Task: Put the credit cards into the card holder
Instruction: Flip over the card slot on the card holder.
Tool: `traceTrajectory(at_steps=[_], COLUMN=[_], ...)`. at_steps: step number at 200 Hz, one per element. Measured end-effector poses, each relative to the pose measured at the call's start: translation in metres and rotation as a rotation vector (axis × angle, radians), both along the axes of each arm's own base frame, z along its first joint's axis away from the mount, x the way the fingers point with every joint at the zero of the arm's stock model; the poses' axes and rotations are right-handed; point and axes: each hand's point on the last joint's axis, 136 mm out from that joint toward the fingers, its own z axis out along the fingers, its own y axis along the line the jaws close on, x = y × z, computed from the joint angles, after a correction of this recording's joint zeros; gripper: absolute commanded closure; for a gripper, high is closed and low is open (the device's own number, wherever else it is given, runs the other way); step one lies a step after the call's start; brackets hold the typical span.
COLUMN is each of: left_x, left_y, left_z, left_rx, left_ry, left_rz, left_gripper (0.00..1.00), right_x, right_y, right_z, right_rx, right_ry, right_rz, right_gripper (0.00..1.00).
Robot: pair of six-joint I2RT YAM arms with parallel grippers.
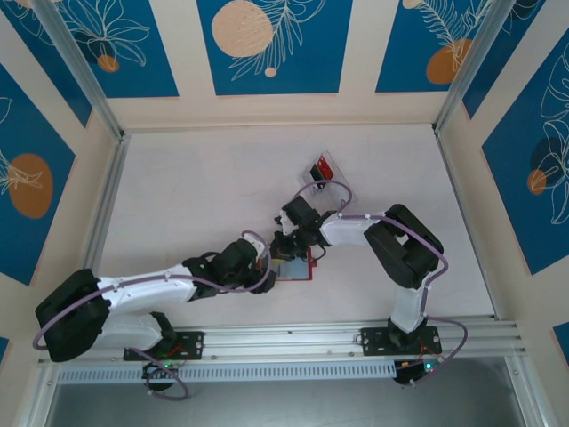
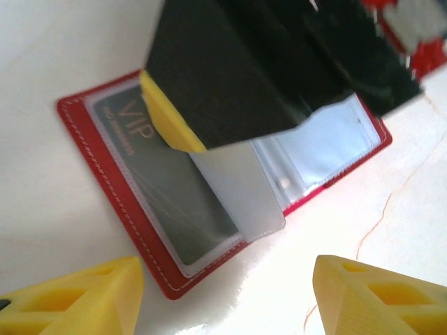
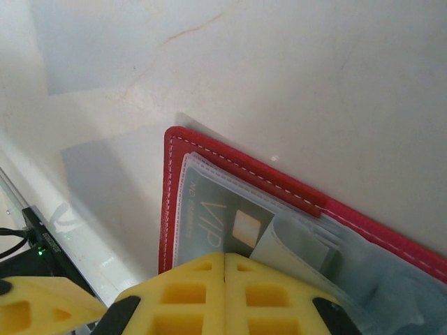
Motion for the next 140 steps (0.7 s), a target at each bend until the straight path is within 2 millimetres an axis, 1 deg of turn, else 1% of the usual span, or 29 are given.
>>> traceTrajectory(at_steps=[18,37,61,94,116,140], left_x=[-0.004,-0.004,0.002,0.009,0.013,0.017], left_y=[-0.003,-0.008,-0.012,-0.014,-0.011,-0.008], left_z=[-0.011,-0.017,-0.016,-0.018,-0.020,-0.022], left_rx=[0.038,0.070,0.089,0.125,0.152,0.174], left_ry=[0.011,0.010,-0.018,-0.050,-0.065,-0.079], left_rz=[-0.026,-0.033,-0.022,0.001,0.021,0.046], left_gripper=[0.35,0.36,0.40,0.48,0.53,0.55], right_x=[0.000,0.001,0.002,0.002,0.003,0.006], right_y=[0.000,0.001,0.001,0.001,0.000,-0.002], right_z=[0.000,0.000,0.000,0.000,0.001,0.003], right_rx=[0.000,0.000,0.001,0.001,-0.002,-0.016], right_ry=[0.000,0.001,0.000,0.000,0.002,0.000], right_rz=[0.000,0.000,0.000,-0.001,-0.005,-0.005], right_gripper=[1.00,1.00,0.99,0.99,0.98,0.96])
